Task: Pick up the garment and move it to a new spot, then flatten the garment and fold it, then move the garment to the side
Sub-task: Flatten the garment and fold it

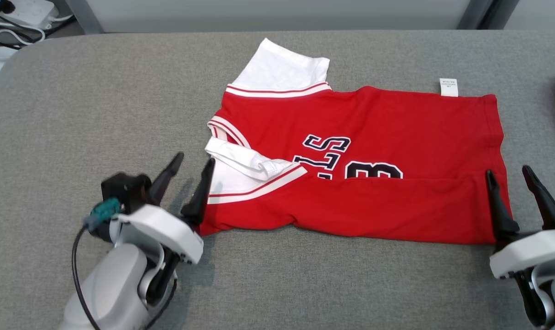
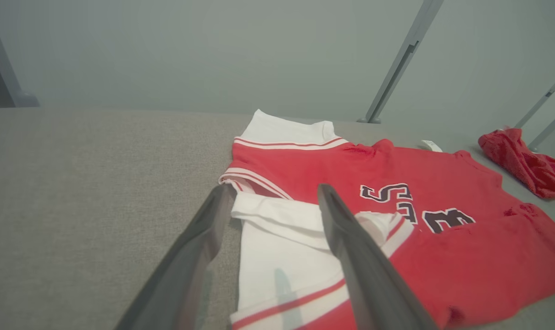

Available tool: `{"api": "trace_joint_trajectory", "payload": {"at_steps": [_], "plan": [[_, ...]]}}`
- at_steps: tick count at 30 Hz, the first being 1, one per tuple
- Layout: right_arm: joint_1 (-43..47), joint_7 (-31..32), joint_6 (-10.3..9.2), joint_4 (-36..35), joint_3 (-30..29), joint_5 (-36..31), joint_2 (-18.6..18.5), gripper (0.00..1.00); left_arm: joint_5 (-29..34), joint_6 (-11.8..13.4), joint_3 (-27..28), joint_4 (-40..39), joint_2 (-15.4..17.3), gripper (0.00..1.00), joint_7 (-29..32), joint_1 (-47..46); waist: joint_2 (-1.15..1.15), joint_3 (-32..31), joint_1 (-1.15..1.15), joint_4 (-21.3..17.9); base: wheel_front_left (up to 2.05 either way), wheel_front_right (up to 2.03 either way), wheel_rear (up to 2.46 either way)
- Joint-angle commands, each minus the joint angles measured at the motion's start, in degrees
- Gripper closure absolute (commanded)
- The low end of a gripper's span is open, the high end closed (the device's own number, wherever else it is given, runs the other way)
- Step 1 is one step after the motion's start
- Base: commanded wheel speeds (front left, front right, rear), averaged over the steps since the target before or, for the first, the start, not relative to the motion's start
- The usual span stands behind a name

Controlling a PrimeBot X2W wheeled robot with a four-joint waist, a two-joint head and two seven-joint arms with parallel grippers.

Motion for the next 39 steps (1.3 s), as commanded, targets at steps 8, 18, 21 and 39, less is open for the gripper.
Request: {"api": "trace_joint_trajectory", "payload": {"at_steps": [8,18,21,39], "plan": [[9.6,-0.8,0.01,-5.3,-4.3,-0.7,0.1,0.0,-0.8,4.2,0.7,-11.6,4.8,0.0,4.9,8.8,0.0,-2.5,0.0,1.7,0.0,0.0,0.0],[16.0,-0.2,0.01,-7.2,-7.1,0.4,1.6,0.0,-2.3,8.8,0.1,-18.9,6.0,0.0,9.3,15.5,0.0,-4.0,0.0,2.3,0.0,0.0,0.0],[16.4,1.2,0.01,-6.6,-7.1,1.7,2.1,0.0,-2.5,9.2,-0.4,-18.4,6.0,0.0,10.7,15.9,0.0,-4.1,0.0,2.2,0.0,0.0,0.0],[9.9,5.4,0.01,2.8,-3.3,7.3,1.3,0.0,-1.7,9.0,-2.1,-9.7,3.7,0.0,11.3,10.7,0.0,-2.2,0.0,1.9,0.0,0.0,0.0]]}}
